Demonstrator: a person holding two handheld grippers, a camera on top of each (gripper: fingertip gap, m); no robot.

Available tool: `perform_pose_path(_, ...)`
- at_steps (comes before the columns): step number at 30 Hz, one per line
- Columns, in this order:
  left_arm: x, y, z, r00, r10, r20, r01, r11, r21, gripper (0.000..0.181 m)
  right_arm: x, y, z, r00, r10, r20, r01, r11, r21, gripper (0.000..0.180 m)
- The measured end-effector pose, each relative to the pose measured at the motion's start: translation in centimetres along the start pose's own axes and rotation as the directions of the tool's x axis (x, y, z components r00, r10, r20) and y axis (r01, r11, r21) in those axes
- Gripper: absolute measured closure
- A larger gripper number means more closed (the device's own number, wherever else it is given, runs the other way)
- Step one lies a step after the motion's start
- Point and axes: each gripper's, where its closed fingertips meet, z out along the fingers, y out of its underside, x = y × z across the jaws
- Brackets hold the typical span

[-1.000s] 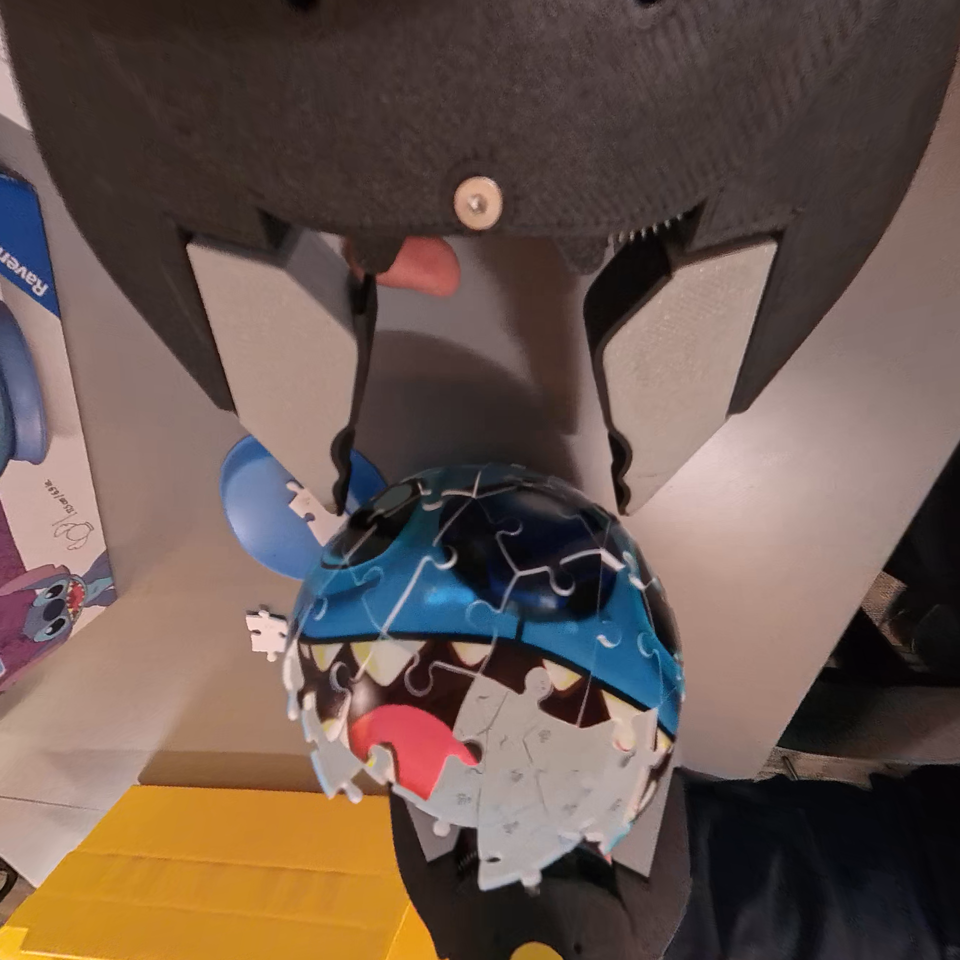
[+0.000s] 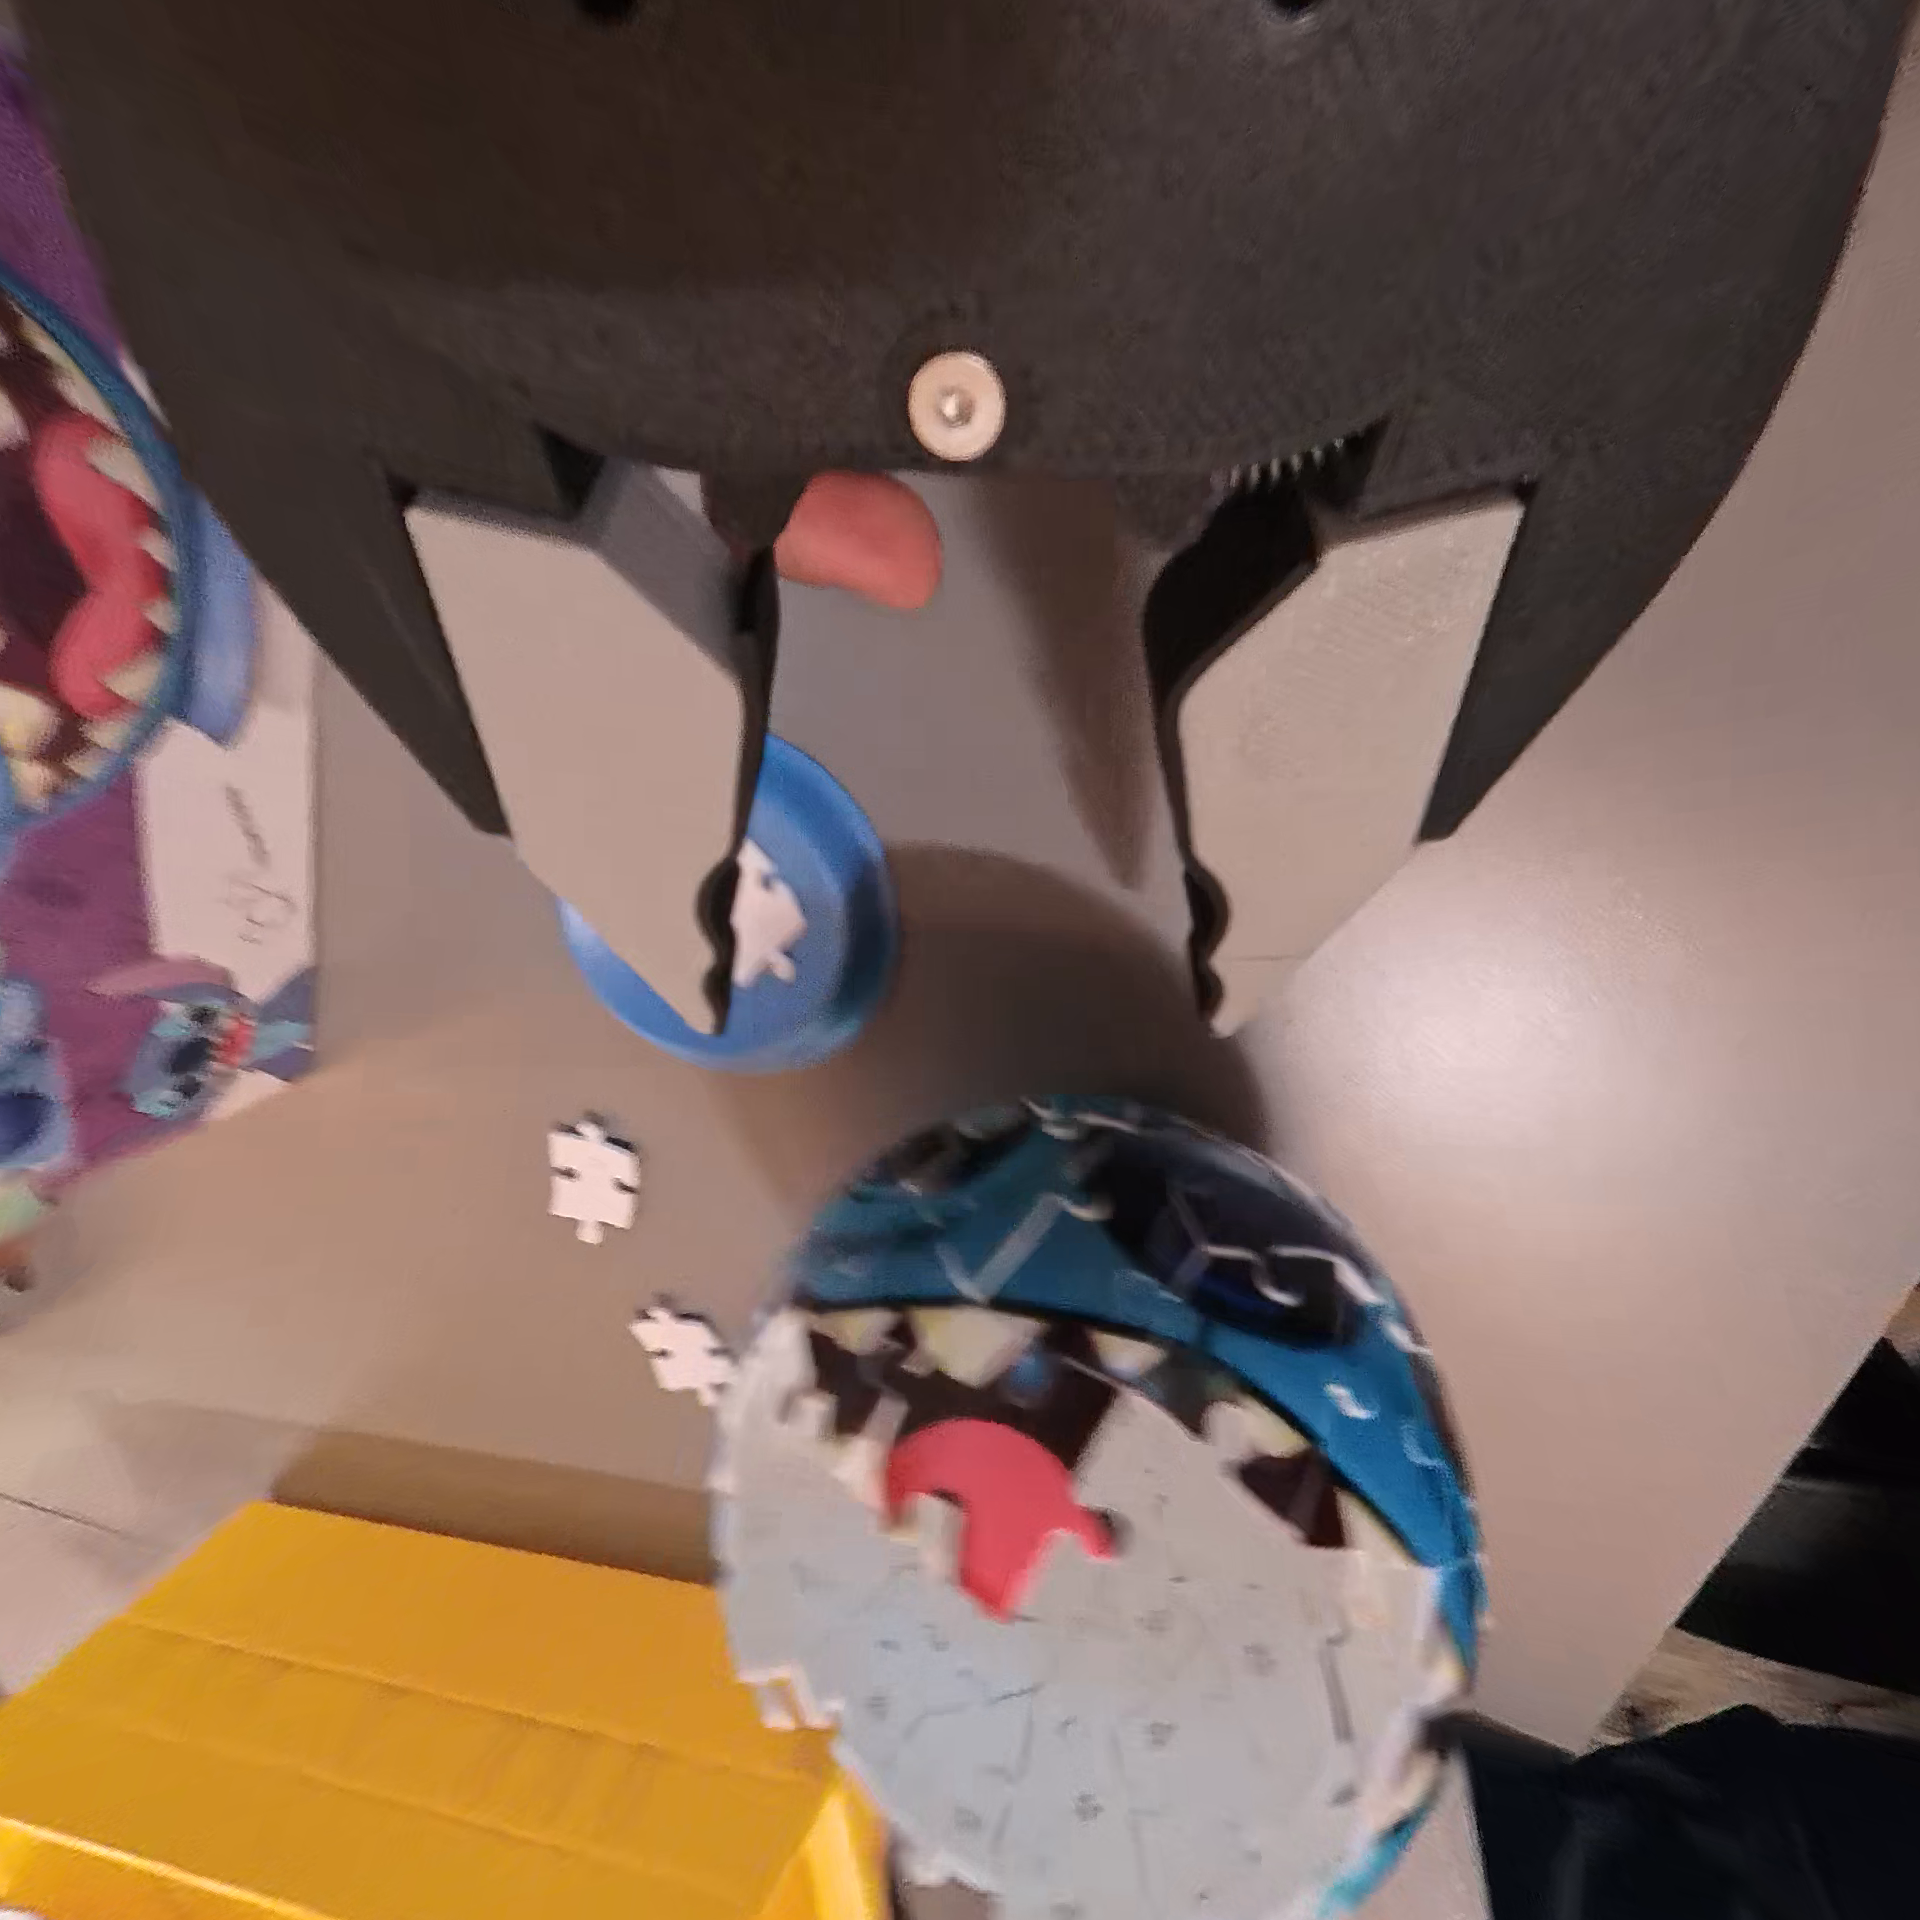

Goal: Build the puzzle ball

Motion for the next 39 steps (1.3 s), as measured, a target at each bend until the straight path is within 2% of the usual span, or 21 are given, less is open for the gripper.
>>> perform_pose_path(3,0.3,0.2,0.0,1.0,-0.013,-0.024,0.013,1.0,0.009,0.074,3.2,1.4,-1.7,0.994,0.1,-0.047,-0.101,0.995,-0.026,0.13)
perform_pose_path(7,0.2,0.2,0.2,1.0,-0.001,-0.016,0.001,1.0,0.003,0.074,5.3,3.1,-1.0,0.986,0.167,-0.027,-0.169,0.977,-0.129,0.13)
perform_pose_path(9,0.3,0.3,0.3,1.0,0.004,-0.012,-0.004,1.0,-0.002,0.073,5.6,4.0,-0.2,0.984,0.178,-0.001,-0.174,0.962,-0.211,0.123)
perform_pose_path(13,0.4,0.3,0.4,1.0,0.006,-0.005,-0.006,1.0,-0.003,0.074,4.8,4.2,1.6,0.976,0.209,0.065,-0.18,0.935,-0.304,0.127)
perform_pose_path(15,0.4,0.3,0.4,1.0,0.007,-0.002,-0.007,1.0,-0.003,0.074,4.6,4.6,2.2,0.979,0.198,0.053,-0.169,0.927,-0.335,0.13)
perform_pose_path(18,0.4,0.4,0.3,1.0,0.009,0.002,-0.009,1.0,-0.006,0.074,3.5,4.5,2.5,0.988,0.135,0.079,-0.1,0.934,-0.343,0.12)
perform_pose_path(19,0.4,0.4,0.3,1.0,0.011,0.004,-0.011,1.0,-0.007,0.074,3.4,4.5,2.5,0.991,0.105,0.08,-0.073,0.938,-0.338,0.122)
perform_pose_path(20,0.4,0.4,0.3,1.0,0.013,0.004,-0.012,1.0,-0.008,0.074,3.3,4.3,2.7,0.993,0.092,0.077,-0.062,0.944,-0.325,0.138)
perform_pose_path(21,0.4,0.4,0.3,1.0,0.013,0.005,-0.013,1.0,-0.008,0.074,3.4,4.2,2.9,0.994,0.088,0.068,-0.063,0.947,-0.314,0.143)
perform_pose_path(25,0.4,0.5,0.3,1.0,0.006,0.004,-0.006,1.0,-0.009,0.074,3.6,4.2,2.8,0.995,0.088,0.054,-0.066,0.945,-0.32,0.149)
perform_pose_path(31,0.4,0.5,0.3,1.0,0.005,0.004,-0.005,1.0,-0.009,0.074,3.7,4.0,0.9,1.0,0.027,-0.011,-0.029,0.953,-0.301,0.179)
perform_pose_path(37,0.6,0.5,0.2,1.0,0.015,0.008,-0.014,1.0,-0.014,0.074,2.3,4.8,-4.1,0.994,-0.04,-0.101,0.002,0.937,-0.35,0.18)
perform_pose_path(39,0.7,0.7,0.3,1.0,0.018,0.002,-0.018,1.0,-0.024,0.074,0.4,5.6,-5.7,0.997,-0.033,-0.073,0.004,0.932,-0.362,0.18)
